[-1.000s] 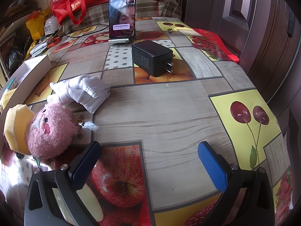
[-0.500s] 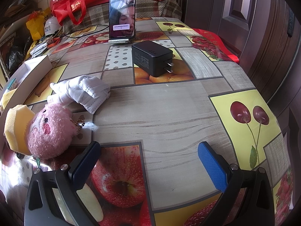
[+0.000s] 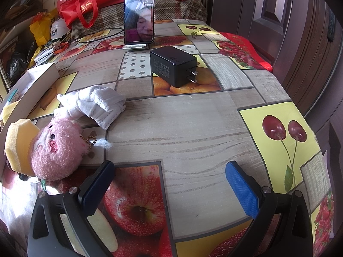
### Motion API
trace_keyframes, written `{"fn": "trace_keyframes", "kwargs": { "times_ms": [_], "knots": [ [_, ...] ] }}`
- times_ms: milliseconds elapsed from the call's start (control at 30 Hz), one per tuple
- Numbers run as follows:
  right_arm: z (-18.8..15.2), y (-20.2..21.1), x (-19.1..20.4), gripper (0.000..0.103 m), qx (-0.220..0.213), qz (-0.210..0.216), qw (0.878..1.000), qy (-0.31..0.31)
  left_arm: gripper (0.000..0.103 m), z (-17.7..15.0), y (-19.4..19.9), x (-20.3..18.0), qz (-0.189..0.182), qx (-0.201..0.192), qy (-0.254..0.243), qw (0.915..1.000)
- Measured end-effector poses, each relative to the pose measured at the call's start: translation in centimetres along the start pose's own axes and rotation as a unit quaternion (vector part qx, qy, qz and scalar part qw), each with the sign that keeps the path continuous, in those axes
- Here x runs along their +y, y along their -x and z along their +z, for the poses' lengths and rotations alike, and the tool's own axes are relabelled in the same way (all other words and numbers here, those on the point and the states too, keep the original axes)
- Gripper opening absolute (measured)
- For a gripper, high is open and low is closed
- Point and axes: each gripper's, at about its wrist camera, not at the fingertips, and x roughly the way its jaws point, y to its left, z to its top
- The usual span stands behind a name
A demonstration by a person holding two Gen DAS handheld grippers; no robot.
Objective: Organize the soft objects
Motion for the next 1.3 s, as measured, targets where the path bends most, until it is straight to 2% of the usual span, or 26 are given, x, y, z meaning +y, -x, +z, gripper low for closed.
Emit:
{"fn": "trace_keyframes", "kwargs": {
  "times_ms": [100, 333, 433, 500, 600, 667, 733, 800, 867, 900, 933, 967, 1067, 1167, 1267, 1300],
  "knots": [
    [0.0, 0.0, 0.0, 0.103, 0.0, 0.0, 1.0, 0.0, 0.103, 0.0, 0.4, 0.6, 0.001, 0.004, 0.012, 0.9999],
    [0.0, 0.0, 0.0, 0.103, 0.0, 0.0, 1.0, 0.0, 0.103, -0.9, 4.6, 2.0, 0.046, 0.014, -0.003, 0.9989],
    [0.0, 0.0, 0.0, 0.103, 0.0, 0.0, 1.0, 0.0, 0.103, -1.4, 5.4, 2.2, 0.042, 0.037, -0.016, 0.9983],
    [0.0, 0.0, 0.0, 0.103, 0.0, -0.001, 1.0, 0.001, 0.103, -1.6, 5.2, 1.8, 0.027, 0.054, -0.03, 0.9977],
    [0.1, -0.1, -0.1, 0.103, 0.0, 0.009, 1.0, 0.006, 0.103, -1.6, 3.7, 0.5, 0.005, 0.087, -0.048, 0.995],
    [0.2, 0.0, -0.5, 0.103, -0.005, 0.029, 0.999, 0.013, 0.103, -1.6, 2.3, -0.2, 0.015, 0.106, -0.058, 0.9926],
    [-0.1, 1.2, -1.9, 0.103, -0.034, 0.062, 0.997, -0.018, 0.103, -1.7, 0.8, -0.4, 0.02, 0.123, -0.062, 0.9902],
    [-0.6, 3.6, -2.8, 0.103, -0.098, 0.088, 0.991, -0.018, 0.103, -1.7, -0.5, -0.2, 0.024, 0.14, -0.059, 0.9881],
    [-1.1, 6.2, -2.3, 0.103, -0.166, 0.113, 0.979, 0.025, 0.102, -1.9, -1.8, 0.1, 0.027, 0.162, -0.051, 0.9852],
    [-1.3, 6.9, -1.7, 0.103, -0.179, 0.134, 0.973, 0.059, 0.101, -2.0, -2.5, 0.1, 0.027, 0.172, -0.049, 0.9836],
    [-1.4, 7.1, -0.7, 0.103, -0.175, 0.151, 0.968, 0.094, 0.101, -2.0, -3.1, 0.1, 0.028, 0.182, -0.05, 0.9815],
    [-1.4, 6.9, 0.7, 0.103, -0.153, 0.158, 0.966, 0.135, 0.101, -2.1, -3.8, -0.1, 0.032, 0.191, -0.054, 0.9796],
    [-1.7, 5.7, 4.4, 0.103, -0.131, 0.134, 0.958, 0.217, 0.101, -2.3, -5.3, -0.5, 0.041, 0.209, -0.063, 0.9751],
    [-1.4, 4.5, 6.6, 0.102, -0.114, 0.15, 0.951, 0.244, 0.101, -2.5, -6.3, -0.9, 0.048, 0.219, -0.07, 0.9719],
    [-0.5, 3.3, 7.9, 0.102, -0.1, 0.16, 0.95, 0.247, 0.101, -2.6, -7.1, -1.2, 0.059, 0.23, -0.081, 0.968],
    [-0.1, 2.9, 8.4, 0.102, -0.093, 0.16, 0.951, 0.248, 0.098, -2.7, -7.5, -1.2, 0.062, 0.237, -0.082, 0.966]
  ]
}}
